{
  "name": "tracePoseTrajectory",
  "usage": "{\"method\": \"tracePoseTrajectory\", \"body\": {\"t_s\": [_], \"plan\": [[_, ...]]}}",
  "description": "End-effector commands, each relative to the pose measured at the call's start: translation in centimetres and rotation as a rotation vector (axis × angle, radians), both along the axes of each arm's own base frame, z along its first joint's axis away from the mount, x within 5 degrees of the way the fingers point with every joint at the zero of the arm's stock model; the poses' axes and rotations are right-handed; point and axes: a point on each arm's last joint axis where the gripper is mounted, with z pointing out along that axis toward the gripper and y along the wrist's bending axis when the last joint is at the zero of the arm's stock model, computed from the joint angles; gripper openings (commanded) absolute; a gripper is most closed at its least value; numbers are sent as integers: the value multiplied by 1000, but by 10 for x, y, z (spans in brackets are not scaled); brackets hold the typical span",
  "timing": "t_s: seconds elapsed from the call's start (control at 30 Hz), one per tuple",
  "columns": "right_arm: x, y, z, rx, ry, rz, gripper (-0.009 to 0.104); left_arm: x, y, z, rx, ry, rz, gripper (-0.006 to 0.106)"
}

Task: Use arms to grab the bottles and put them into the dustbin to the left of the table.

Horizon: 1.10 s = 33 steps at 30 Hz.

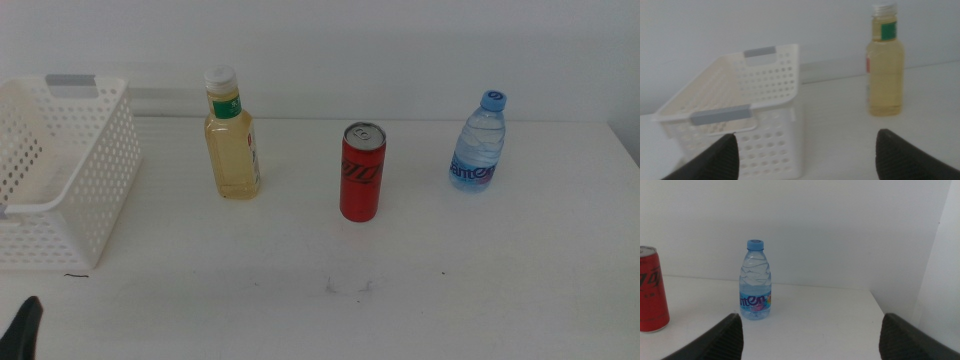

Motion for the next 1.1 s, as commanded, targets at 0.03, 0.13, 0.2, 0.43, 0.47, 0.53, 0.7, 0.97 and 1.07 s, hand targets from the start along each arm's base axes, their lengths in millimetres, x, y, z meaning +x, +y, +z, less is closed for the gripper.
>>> {"method": "tracePoseTrajectory", "body": {"t_s": [0.03,0.13,0.2,0.43,0.47,0.53,0.7,0.97,1.07], "plan": [[0,0,0,-8,-10,-9,74,3,-5,4,-42,-6,-76,94],[0,0,0,-8,-10,-9,74,21,-15,4,-39,47,-187,94],[0,0,0,-8,-10,-9,74,34,-25,6,-35,32,-265,94],[0,0,0,-8,-10,-9,74,68,-72,-10,-60,30,-462,94],[0,0,0,-8,-10,-9,74,71,-76,-13,-64,11,-463,94],[0,0,0,-8,-10,-9,74,75,-82,-17,-55,-16,-469,94],[0,0,0,-8,-10,-9,74,82,-89,-37,-83,59,-465,94],[0,0,0,-8,-10,-9,74,89,-94,-45,-96,112,-452,94],[0,0,0,-8,-10,-9,74,100,-101,-37,-121,67,-444,94]]}}
